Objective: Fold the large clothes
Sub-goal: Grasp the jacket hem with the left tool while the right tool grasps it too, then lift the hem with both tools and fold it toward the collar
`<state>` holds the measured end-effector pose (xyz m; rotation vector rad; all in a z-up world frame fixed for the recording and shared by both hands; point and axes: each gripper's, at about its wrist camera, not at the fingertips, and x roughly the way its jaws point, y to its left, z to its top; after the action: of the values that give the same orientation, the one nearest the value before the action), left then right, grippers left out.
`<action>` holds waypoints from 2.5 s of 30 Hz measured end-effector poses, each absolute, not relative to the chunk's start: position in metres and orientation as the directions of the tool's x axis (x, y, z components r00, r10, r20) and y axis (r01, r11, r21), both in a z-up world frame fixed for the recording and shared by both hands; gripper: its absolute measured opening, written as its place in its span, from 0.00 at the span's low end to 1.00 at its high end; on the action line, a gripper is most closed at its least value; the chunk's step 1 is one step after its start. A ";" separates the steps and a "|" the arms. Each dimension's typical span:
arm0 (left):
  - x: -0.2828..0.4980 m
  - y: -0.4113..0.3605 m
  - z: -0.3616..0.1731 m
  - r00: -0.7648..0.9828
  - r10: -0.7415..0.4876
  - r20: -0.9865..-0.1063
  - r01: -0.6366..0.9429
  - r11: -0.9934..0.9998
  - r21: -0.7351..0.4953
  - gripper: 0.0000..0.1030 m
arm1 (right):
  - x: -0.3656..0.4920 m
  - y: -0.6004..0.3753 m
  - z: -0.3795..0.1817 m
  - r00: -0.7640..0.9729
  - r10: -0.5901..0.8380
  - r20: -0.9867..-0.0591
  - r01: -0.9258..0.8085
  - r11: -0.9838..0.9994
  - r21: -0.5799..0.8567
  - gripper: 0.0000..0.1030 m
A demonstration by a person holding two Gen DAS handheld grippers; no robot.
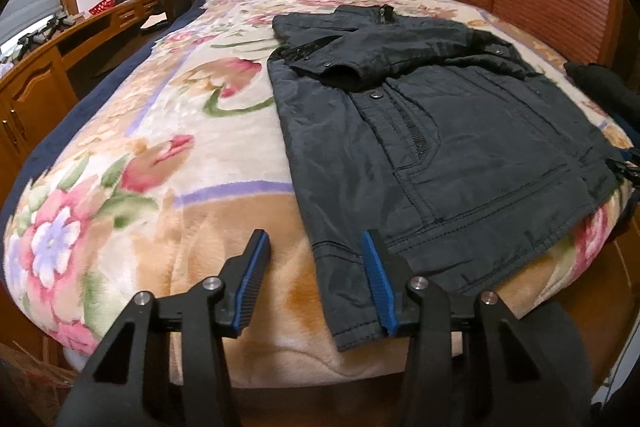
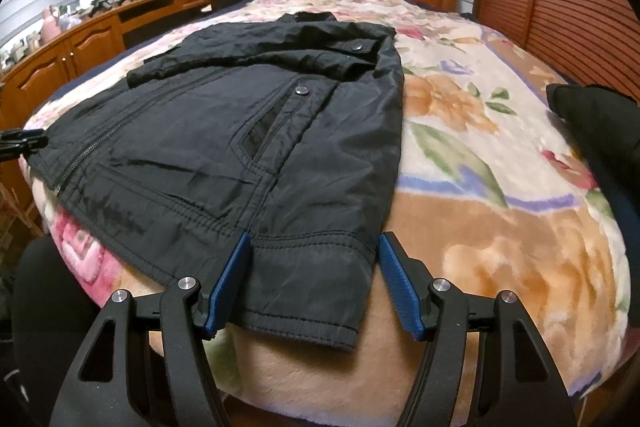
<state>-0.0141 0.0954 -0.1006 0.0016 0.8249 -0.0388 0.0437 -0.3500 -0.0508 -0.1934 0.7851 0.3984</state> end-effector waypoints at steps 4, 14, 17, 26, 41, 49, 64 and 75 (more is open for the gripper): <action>-0.016 0.097 -0.103 0.691 -0.079 -0.719 0.056 0.997 -0.056 0.30 | 0.048 -0.347 -0.051 0.619 0.266 -0.739 -0.402 0.915 -0.008 0.62; -0.017 0.090 -0.099 0.690 -0.118 -0.714 0.074 0.993 -0.093 0.05 | 0.047 -0.336 -0.035 0.611 0.233 -0.757 -0.418 0.906 -0.059 0.22; -0.023 0.086 -0.086 0.717 -0.109 -0.689 0.074 0.994 -0.080 0.03 | 0.046 -0.336 -0.027 0.627 0.236 -0.743 -0.409 0.911 -0.056 0.13; -0.039 0.080 -0.035 0.799 -0.104 -0.593 0.082 0.995 -0.064 0.02 | 0.042 -0.333 0.020 0.705 0.271 -0.656 -0.408 0.911 -0.061 0.04; -0.079 0.072 0.055 0.897 -0.099 -0.430 0.107 0.994 -0.007 0.02 | 0.005 -0.350 0.103 0.767 0.338 -0.544 -0.447 0.891 -0.076 0.04; -0.100 0.073 0.089 0.927 -0.096 -0.362 0.106 0.994 0.007 0.02 | -0.018 -0.349 0.142 0.800 0.367 -0.475 -0.466 0.879 -0.106 0.04; -0.101 0.078 0.098 0.935 -0.065 -0.349 0.083 0.996 0.038 0.02 | -0.038 -0.345 0.170 0.817 0.380 -0.433 -0.490 0.854 -0.174 0.04; 0.011 0.094 0.044 0.868 0.044 -0.495 -0.013 0.998 0.066 0.02 | 0.102 -0.307 0.105 0.779 0.345 -0.524 -0.488 0.858 -0.160 0.04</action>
<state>0.0114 0.0940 0.0445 0.0610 0.5197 0.0298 0.1020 -0.3068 0.1048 -0.2962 0.5039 0.4572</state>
